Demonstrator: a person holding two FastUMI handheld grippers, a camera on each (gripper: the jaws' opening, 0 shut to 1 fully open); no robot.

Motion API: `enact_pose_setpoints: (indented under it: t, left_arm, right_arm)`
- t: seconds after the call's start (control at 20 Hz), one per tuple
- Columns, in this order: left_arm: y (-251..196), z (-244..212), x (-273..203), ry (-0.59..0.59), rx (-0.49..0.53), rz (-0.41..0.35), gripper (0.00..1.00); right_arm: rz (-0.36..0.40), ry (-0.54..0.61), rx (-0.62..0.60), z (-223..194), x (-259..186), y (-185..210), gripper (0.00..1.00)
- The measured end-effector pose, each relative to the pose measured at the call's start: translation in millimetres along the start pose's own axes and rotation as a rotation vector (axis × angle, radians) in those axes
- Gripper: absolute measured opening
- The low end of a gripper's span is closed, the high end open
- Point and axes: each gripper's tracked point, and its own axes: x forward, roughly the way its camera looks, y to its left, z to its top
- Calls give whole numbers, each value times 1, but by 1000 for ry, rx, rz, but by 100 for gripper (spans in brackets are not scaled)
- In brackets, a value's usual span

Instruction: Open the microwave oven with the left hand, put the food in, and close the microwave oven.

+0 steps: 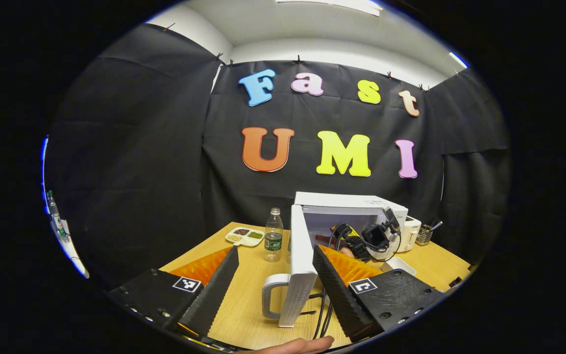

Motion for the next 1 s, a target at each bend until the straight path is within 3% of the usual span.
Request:
enact_pose_setpoints:
  t: [0.1, 0.15, 0.2, 0.4, 0.65, 1.0]
  left_arm:
    - [1, -1, -2, -7, -1, 1, 93]
    - [2, -2, -2, -6, 0, 6, 93]
    - [4, -4, -2, 0, 0, 11, 93]
    - [11, -10, -4, 15, 3, 16, 93]
    - [35, -25, -2, 38, -15, 54, 94]
    - [72, -60, 10, 89, -40, 91, 94]
  right_arm:
    - [9, -6, -71, 3, -4, 7, 99]
    - [19, -13, -89, 5, -4, 11, 87]
    - [24, -21, -96, 8, -9, 11, 99]
    - [64, -44, -113, 24, -28, 15, 99]
    - [194, 12, -222, 38, -79, 22, 98]
    - [271, -75, -392, 107, -167, -3, 98]
